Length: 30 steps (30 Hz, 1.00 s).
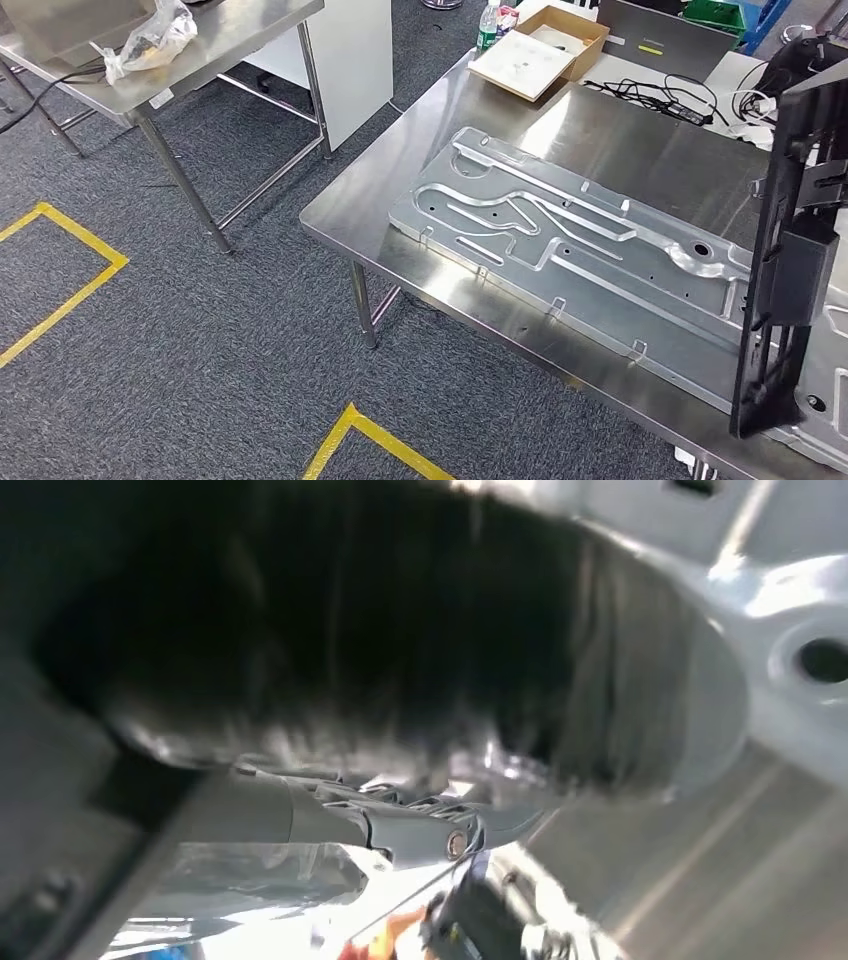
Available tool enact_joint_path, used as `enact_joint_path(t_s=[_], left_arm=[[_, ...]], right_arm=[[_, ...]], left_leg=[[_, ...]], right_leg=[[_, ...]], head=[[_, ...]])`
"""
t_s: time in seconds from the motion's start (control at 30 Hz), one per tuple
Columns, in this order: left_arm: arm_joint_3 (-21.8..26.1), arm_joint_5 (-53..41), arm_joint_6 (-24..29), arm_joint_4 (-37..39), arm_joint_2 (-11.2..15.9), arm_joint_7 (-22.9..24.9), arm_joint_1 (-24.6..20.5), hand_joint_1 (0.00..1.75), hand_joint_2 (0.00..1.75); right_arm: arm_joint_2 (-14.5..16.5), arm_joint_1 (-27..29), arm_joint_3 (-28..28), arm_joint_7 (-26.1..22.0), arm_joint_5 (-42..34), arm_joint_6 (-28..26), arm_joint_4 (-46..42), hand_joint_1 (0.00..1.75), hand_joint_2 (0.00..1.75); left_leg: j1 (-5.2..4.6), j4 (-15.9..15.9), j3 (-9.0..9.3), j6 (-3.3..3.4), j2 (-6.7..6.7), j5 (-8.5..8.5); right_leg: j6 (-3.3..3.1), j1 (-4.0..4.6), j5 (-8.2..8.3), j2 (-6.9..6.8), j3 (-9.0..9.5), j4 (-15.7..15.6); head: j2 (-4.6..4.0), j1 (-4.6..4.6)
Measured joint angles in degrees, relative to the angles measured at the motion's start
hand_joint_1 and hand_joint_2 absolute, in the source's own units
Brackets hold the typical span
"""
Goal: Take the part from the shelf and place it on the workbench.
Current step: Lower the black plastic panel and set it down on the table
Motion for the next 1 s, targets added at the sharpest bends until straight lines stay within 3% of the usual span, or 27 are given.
enact_joint_path(t_s=[0.33, 1.0], left_arm=[[0.0, -0.02, -0.45, 0.0, 0.22, -0.25, -0.06, 0.0, 0.0], [0.0, -0.38, -0.23, 0.0, 0.34, -0.32, -0.12, 0.0, 0.0]], right_arm=[[0.03, -4.42, 8.56, -1.74, 0.24, 0.57, 0.04, 0.0, 0.0], [-0.27, -4.19, 12.26, -0.62, -3.31, -1.68, 0.99, 0.0, 0.0]], left_leg=[[0.0, 0.0, 0.01, 0.0, 0.0, 0.01], [-0.01, 0.0, 0.06, 0.0, 0.04, 0.01]], right_leg=[[0.03, -0.01, 0.03, 0.0, 0.01, 0.02], [0.04, -0.01, 0.03, 0.03, -0.01, 0.04]], head=[[0.0, 0.0], [0.0, 0.01]])
